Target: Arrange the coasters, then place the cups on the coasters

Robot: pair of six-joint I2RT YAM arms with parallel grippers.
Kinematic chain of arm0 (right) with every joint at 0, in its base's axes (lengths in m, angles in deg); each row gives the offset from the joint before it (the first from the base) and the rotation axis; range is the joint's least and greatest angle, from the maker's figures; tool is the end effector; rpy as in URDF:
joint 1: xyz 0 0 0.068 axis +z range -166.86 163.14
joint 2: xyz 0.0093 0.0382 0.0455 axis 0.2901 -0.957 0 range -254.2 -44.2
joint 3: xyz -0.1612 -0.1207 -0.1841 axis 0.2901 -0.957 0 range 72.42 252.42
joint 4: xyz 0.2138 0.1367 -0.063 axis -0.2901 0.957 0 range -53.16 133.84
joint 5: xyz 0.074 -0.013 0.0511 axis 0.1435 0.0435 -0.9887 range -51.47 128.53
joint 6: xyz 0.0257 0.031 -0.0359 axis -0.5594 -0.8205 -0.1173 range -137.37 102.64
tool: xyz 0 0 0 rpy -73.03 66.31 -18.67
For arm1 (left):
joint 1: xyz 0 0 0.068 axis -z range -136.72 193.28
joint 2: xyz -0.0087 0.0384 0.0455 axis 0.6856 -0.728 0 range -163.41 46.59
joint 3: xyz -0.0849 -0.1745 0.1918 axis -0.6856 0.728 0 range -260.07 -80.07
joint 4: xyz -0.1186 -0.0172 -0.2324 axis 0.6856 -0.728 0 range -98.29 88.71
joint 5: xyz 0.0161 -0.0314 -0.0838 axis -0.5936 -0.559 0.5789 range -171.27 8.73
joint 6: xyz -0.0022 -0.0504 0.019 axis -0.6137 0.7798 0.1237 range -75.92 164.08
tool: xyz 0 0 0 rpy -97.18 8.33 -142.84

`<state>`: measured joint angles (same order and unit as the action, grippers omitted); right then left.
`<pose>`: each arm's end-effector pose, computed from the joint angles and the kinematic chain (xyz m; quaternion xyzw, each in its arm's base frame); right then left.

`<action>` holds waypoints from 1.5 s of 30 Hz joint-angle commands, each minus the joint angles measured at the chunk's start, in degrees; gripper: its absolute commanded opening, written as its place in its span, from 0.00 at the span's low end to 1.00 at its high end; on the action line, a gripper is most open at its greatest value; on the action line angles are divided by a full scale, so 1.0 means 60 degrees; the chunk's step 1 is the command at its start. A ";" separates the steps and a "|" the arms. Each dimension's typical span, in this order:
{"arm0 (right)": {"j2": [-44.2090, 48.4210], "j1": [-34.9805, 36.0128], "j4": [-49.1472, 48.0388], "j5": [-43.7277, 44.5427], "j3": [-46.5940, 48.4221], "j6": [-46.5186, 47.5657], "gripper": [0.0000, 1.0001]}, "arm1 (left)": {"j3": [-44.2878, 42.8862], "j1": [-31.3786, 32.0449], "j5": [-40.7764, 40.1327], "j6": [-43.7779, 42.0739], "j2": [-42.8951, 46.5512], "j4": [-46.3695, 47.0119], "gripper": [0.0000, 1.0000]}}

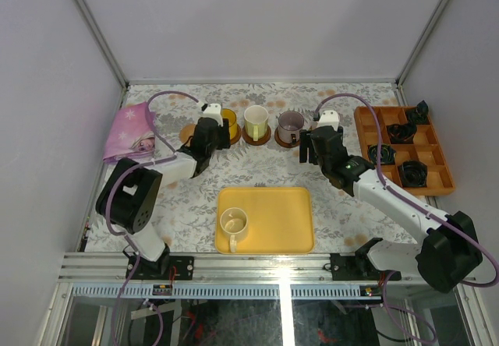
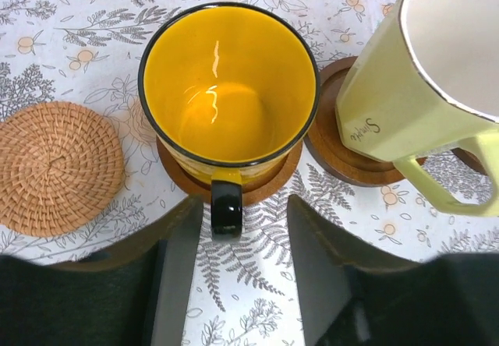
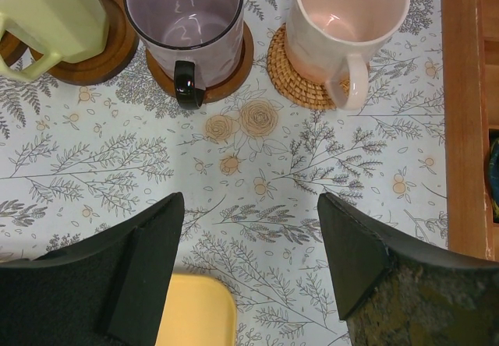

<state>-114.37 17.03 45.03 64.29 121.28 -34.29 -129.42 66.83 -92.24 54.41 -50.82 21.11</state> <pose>0.2350 0.1393 0.2765 -0.0132 0.8494 0.0368 0.5262 0.3334 -0.1379 0.1860 0.0465 0.8429 -0.0770 0.5306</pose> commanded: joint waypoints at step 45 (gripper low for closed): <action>0.0145 -0.0052 -0.0323 -0.0351 -0.0021 -0.0380 0.85 | -0.0294 0.7429 0.0290 0.8064 0.6943 -1.2650 1.00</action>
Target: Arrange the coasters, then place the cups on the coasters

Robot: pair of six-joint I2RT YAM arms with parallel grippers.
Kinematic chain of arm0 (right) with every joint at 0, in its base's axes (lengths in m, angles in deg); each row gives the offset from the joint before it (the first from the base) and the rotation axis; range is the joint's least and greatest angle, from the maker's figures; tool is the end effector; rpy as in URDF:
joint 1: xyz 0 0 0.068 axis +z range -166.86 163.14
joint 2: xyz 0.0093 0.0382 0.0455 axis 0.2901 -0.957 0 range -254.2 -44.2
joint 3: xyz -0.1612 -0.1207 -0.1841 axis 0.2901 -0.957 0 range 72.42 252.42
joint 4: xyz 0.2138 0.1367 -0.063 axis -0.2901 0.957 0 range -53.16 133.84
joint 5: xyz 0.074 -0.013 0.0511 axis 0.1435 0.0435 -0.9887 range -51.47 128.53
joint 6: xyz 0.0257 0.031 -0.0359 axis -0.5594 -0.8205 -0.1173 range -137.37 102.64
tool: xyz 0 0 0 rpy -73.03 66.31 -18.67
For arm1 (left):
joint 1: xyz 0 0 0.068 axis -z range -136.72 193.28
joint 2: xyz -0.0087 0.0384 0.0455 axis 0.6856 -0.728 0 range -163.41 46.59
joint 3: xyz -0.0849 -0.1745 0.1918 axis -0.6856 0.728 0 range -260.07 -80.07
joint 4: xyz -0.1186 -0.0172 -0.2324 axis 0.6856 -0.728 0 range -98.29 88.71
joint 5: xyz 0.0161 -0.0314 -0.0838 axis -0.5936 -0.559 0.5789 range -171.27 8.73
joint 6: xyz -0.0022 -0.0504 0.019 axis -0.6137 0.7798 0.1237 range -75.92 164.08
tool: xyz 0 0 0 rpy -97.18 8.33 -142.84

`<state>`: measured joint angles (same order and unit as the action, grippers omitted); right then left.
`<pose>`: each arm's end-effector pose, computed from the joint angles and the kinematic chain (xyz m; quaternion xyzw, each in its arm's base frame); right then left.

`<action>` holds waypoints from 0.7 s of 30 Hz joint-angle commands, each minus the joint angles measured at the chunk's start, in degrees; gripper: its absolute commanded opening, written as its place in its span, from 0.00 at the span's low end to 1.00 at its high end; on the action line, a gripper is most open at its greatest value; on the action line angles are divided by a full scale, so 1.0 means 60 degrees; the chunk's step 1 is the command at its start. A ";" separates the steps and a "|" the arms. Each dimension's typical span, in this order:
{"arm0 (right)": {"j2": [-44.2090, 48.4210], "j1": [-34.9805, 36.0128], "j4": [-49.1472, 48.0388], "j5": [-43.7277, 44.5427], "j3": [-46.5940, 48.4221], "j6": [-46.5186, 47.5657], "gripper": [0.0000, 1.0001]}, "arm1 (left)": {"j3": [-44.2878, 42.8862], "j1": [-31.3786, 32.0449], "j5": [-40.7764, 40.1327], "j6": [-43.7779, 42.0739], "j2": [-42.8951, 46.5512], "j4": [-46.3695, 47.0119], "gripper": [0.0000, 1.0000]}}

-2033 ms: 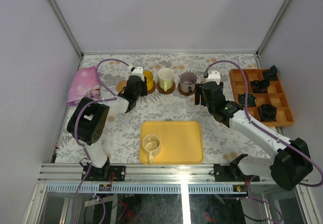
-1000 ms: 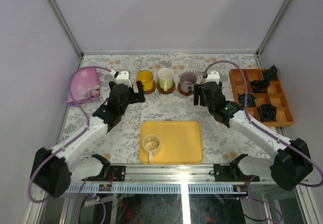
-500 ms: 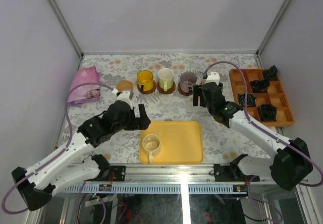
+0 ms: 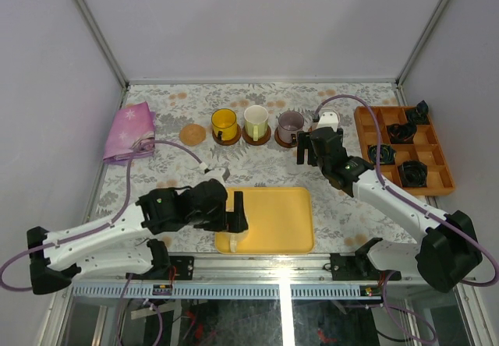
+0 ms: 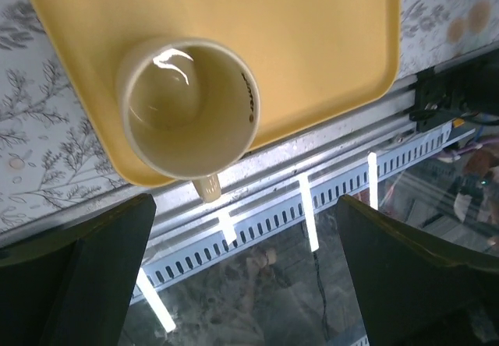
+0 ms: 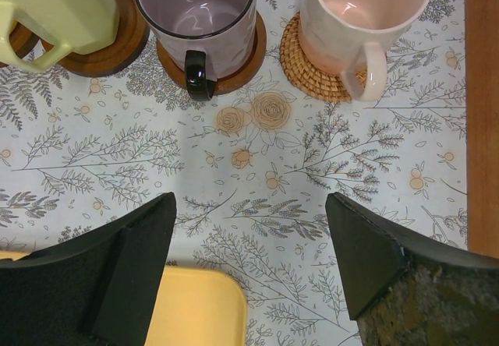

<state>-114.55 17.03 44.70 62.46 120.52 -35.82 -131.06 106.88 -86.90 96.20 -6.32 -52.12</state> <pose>0.2344 0.1402 0.2714 -0.0114 0.8539 0.0542 0.5175 0.0805 -0.1542 0.2888 0.0791 0.9433 -0.2453 0.2091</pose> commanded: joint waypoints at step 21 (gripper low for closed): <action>0.0576 -0.0052 -0.0229 -0.0032 -0.0189 -0.0058 0.86 | 0.1405 0.2400 -0.2987 0.2388 -0.1902 0.0749 0.97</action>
<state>-112.86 17.03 44.75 61.78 119.47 -35.98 -124.61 120.89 -100.19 110.47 -16.44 -51.24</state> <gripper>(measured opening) 0.860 0.983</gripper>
